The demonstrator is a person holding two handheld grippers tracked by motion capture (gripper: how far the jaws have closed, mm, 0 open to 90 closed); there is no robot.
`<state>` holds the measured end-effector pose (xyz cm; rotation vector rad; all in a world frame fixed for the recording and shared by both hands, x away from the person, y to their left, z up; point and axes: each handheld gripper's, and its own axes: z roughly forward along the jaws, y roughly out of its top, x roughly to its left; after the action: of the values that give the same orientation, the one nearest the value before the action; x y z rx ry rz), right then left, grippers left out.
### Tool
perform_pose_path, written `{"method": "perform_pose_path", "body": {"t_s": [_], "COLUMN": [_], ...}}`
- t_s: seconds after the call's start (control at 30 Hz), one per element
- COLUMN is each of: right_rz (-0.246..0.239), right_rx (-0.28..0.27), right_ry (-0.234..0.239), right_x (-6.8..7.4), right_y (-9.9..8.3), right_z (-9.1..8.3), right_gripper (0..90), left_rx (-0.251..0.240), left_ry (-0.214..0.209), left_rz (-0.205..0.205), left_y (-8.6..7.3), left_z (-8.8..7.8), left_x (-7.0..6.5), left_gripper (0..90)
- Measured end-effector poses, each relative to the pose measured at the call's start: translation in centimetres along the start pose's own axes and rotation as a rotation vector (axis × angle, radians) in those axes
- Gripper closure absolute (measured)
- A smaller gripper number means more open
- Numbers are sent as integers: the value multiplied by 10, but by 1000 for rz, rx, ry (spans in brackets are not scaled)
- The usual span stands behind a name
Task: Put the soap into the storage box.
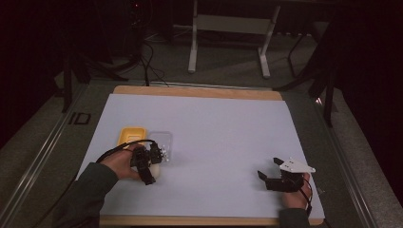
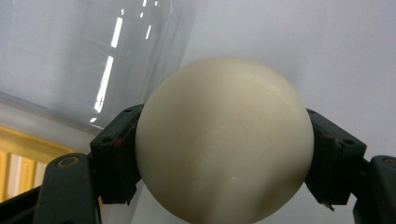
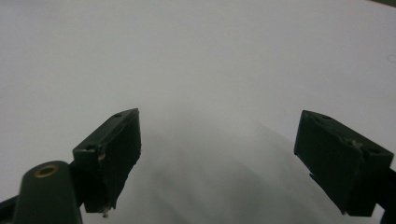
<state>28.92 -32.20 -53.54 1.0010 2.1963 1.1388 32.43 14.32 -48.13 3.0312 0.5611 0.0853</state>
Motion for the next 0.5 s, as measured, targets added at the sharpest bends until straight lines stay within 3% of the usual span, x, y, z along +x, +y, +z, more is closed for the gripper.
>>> {"method": "perform_pose_path", "body": {"t_s": [0.5], "right_rz": [-1], "right_rx": [2], "right_ry": [0], "right_x": [0], "right_y": [0], "right_z": [0], "right_gripper": [147], "left_rx": [-5], "left_ry": [12], "left_rz": [-17], "left_y": [-2], "left_z": [-12], "left_x": [7], "left_gripper": [250]}}
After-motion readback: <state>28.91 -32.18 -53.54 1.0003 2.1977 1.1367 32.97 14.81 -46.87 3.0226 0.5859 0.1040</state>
